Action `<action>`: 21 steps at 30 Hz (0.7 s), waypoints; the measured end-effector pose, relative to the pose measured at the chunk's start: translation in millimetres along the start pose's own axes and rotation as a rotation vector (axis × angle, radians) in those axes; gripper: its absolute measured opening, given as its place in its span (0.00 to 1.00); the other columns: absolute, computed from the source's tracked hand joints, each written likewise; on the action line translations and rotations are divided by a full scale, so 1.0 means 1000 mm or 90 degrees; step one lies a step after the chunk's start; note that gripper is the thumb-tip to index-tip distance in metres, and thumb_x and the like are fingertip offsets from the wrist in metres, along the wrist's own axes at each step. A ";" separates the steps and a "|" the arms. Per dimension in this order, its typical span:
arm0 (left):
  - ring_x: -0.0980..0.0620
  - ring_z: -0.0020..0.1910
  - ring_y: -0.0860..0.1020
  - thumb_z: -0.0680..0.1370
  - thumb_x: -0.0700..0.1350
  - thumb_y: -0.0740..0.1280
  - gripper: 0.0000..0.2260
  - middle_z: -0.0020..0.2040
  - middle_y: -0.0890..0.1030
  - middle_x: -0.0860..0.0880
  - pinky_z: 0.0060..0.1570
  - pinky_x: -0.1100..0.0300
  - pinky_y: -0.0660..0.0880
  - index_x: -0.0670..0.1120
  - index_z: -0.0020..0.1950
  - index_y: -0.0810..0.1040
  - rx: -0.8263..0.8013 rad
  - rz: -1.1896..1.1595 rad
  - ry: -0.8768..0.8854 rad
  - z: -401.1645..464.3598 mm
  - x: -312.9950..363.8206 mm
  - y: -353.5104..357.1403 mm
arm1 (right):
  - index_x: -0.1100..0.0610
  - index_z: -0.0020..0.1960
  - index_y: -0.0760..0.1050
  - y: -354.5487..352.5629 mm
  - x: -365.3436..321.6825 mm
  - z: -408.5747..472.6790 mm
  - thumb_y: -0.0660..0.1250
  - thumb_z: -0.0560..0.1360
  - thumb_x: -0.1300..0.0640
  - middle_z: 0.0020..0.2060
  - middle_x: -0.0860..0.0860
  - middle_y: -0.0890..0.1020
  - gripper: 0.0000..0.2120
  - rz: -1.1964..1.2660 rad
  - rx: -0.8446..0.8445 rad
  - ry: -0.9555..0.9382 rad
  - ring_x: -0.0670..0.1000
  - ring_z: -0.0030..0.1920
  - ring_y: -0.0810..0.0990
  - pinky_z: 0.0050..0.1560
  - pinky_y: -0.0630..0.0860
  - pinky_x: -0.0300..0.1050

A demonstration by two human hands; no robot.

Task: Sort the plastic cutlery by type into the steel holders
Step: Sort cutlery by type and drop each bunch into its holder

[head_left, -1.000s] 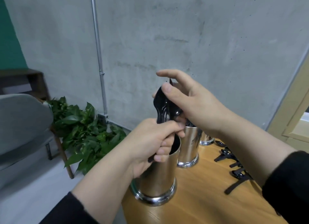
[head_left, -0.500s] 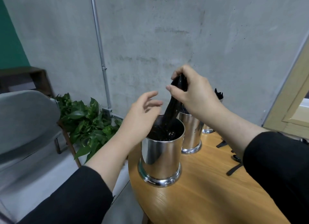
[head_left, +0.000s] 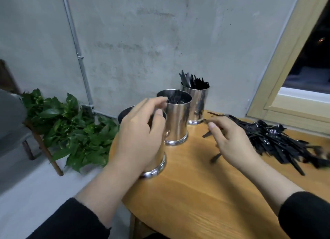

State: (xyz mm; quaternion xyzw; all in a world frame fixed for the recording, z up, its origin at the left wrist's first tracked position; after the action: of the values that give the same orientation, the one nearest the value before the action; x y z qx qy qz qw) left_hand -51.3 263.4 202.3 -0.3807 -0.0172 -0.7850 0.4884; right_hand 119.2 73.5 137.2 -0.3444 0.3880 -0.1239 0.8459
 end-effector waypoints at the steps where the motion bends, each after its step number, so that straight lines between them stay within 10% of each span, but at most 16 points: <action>1: 0.65 0.56 0.77 0.82 0.42 0.62 0.13 0.53 0.81 0.63 0.55 0.72 0.72 0.50 0.63 0.82 -0.018 -0.030 0.021 -0.007 0.010 0.018 | 0.48 0.59 0.79 -0.006 0.022 -0.020 0.60 0.82 0.47 0.55 0.39 0.80 0.12 -0.031 -0.004 0.007 0.44 0.54 0.80 0.56 0.75 0.40; 9: 0.53 0.78 0.61 0.84 0.59 0.60 0.27 0.79 0.62 0.57 0.76 0.55 0.59 0.58 0.81 0.58 -0.476 0.138 -0.122 -0.095 -0.023 0.224 | 0.49 0.61 0.80 -0.065 0.142 -0.131 0.56 0.78 0.40 0.61 0.39 0.76 0.22 -0.167 -0.012 0.137 0.42 0.63 0.74 0.66 0.69 0.42; 14: 0.50 0.83 0.44 0.78 0.73 0.53 0.40 0.85 0.45 0.50 0.81 0.43 0.44 0.56 0.84 0.43 -0.505 0.274 -0.135 -0.088 -0.045 0.292 | 0.48 0.66 0.76 -0.078 0.171 -0.125 0.58 0.75 0.36 0.65 0.37 0.72 0.26 -0.142 0.005 0.142 0.40 0.67 0.69 0.68 0.64 0.40; 21: 0.52 0.83 0.45 0.79 0.72 0.39 0.35 0.85 0.47 0.51 0.81 0.45 0.43 0.59 0.83 0.45 -0.536 0.274 -0.106 -0.074 -0.033 0.350 | 0.41 0.73 0.67 -0.068 0.190 -0.094 0.62 0.74 0.35 0.69 0.36 0.69 0.29 -0.079 -0.028 0.116 0.37 0.71 0.65 0.71 0.60 0.35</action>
State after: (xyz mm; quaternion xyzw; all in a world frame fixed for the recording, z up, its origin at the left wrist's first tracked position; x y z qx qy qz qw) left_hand 186.3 76.1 8.2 -0.6018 0.3421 -0.5719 0.4402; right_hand 180.2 -113.1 31.6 -0.3738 0.4437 -0.1983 0.7900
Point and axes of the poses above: each hand's wrist, its own z-axis towards the middle knuckle, its own y-axis out of the palm, x = y × z, the point moved 7 cm from there along z, towards the middle knuckle
